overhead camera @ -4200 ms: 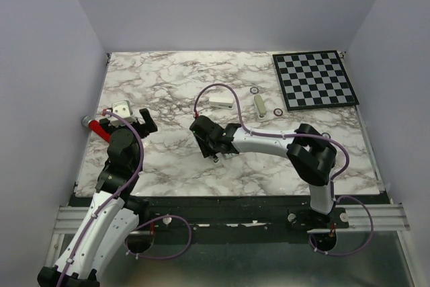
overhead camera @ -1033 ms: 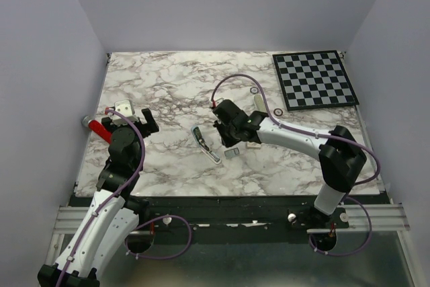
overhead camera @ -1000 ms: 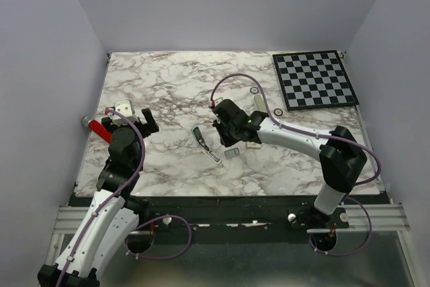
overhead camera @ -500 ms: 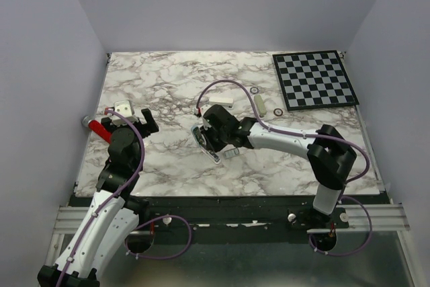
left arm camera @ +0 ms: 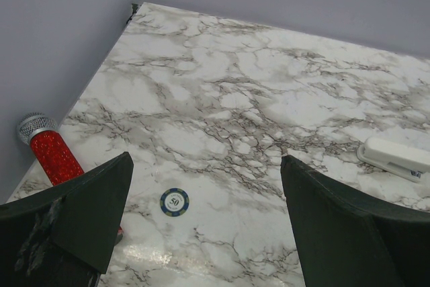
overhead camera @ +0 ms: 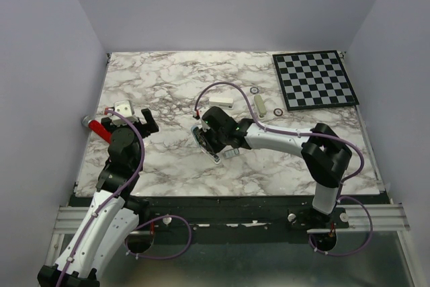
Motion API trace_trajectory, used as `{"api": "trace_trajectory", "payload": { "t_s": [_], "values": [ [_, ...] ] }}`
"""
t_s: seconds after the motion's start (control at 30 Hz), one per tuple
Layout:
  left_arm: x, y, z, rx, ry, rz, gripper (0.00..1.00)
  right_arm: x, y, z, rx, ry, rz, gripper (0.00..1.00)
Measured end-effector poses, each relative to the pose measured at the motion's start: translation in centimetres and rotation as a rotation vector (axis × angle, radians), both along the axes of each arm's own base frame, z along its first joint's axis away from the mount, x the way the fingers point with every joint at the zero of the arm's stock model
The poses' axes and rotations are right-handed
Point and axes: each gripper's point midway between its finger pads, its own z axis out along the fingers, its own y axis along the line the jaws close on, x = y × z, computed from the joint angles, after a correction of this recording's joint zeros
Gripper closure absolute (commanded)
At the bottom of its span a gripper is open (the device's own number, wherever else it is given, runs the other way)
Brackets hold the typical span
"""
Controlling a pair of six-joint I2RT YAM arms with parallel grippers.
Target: Load the staples into the stapler
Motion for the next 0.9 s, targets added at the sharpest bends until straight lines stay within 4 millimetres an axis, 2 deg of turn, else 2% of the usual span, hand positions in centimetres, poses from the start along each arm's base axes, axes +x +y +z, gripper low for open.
{"api": "trace_trajectory", "payload": {
  "t_s": [0.37,0.9],
  "values": [
    [-0.01,0.0,0.02,0.0,-0.001,0.0,0.01,-0.38,-0.55,-0.86,-0.025,0.005,0.014,0.84],
    [-0.07,0.02,0.14,-0.002,-0.005,0.0,0.01,-0.64,-0.38,-1.03,-0.033,-0.008,0.034,0.85]
  ]
}}
